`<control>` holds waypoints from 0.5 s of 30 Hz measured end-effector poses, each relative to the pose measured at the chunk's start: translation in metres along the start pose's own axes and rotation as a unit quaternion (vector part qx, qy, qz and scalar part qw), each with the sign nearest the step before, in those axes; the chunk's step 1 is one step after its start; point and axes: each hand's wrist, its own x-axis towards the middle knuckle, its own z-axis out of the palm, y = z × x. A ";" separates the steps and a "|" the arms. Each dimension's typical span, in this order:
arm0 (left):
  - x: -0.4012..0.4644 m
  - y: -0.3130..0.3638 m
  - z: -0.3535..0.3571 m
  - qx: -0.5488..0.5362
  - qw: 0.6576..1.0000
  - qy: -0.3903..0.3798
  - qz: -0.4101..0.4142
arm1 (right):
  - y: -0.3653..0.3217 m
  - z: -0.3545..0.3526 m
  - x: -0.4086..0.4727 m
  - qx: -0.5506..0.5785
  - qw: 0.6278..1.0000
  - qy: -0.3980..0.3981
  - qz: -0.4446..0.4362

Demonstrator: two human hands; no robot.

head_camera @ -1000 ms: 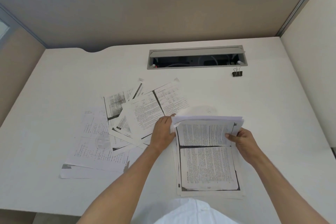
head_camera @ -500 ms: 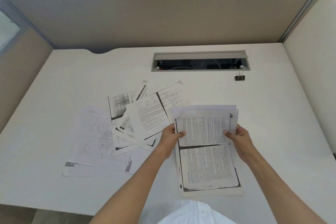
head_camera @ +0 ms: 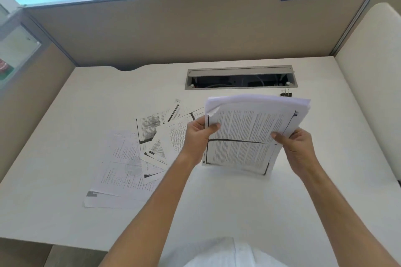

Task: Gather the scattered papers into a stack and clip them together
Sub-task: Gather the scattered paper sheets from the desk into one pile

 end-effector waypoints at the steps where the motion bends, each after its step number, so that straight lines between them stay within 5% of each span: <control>1: -0.002 0.007 0.001 -0.003 1.000 0.003 0.015 | -0.006 0.005 -0.002 0.000 1.000 0.000 -0.020; 6: -0.008 0.011 0.008 0.005 0.998 0.028 0.057 | -0.014 0.023 -0.011 -0.034 0.998 -0.002 -0.060; 15: -0.011 -0.022 0.001 0.039 0.997 0.066 -0.012 | 0.002 0.023 -0.016 -0.101 0.994 -0.031 -0.030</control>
